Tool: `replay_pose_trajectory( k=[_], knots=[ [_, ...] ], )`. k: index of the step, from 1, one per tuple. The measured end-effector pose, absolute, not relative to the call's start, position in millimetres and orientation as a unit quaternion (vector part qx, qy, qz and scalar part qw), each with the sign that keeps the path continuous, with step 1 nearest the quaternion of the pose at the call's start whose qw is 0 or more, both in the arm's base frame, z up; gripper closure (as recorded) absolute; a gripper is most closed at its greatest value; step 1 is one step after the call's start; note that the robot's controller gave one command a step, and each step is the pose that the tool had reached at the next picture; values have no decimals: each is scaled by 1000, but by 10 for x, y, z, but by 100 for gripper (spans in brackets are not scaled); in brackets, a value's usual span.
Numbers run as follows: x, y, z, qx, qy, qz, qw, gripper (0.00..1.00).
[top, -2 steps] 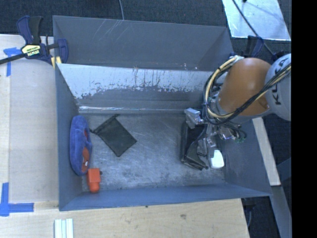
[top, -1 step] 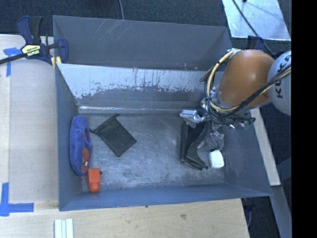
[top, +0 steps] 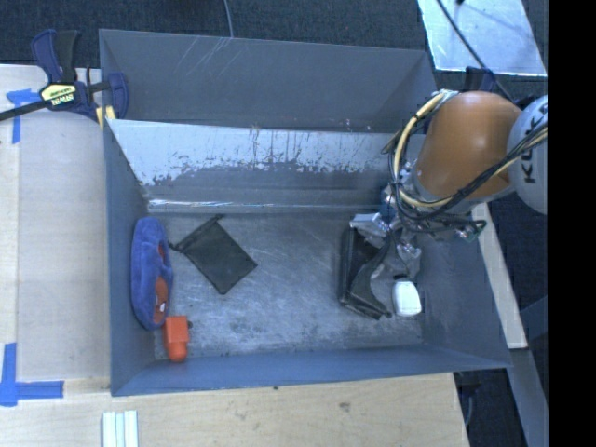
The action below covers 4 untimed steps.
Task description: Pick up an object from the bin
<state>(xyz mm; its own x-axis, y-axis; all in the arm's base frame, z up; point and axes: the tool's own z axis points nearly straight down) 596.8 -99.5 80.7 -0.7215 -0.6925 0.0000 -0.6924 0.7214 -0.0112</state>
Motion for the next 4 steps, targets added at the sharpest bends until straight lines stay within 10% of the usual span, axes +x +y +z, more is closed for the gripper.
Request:
replay_pose_trajectory(
  k=[4],
  knots=[
    [6314, -1312, 787, -460, 888, 4, 1, 100]
  ],
)
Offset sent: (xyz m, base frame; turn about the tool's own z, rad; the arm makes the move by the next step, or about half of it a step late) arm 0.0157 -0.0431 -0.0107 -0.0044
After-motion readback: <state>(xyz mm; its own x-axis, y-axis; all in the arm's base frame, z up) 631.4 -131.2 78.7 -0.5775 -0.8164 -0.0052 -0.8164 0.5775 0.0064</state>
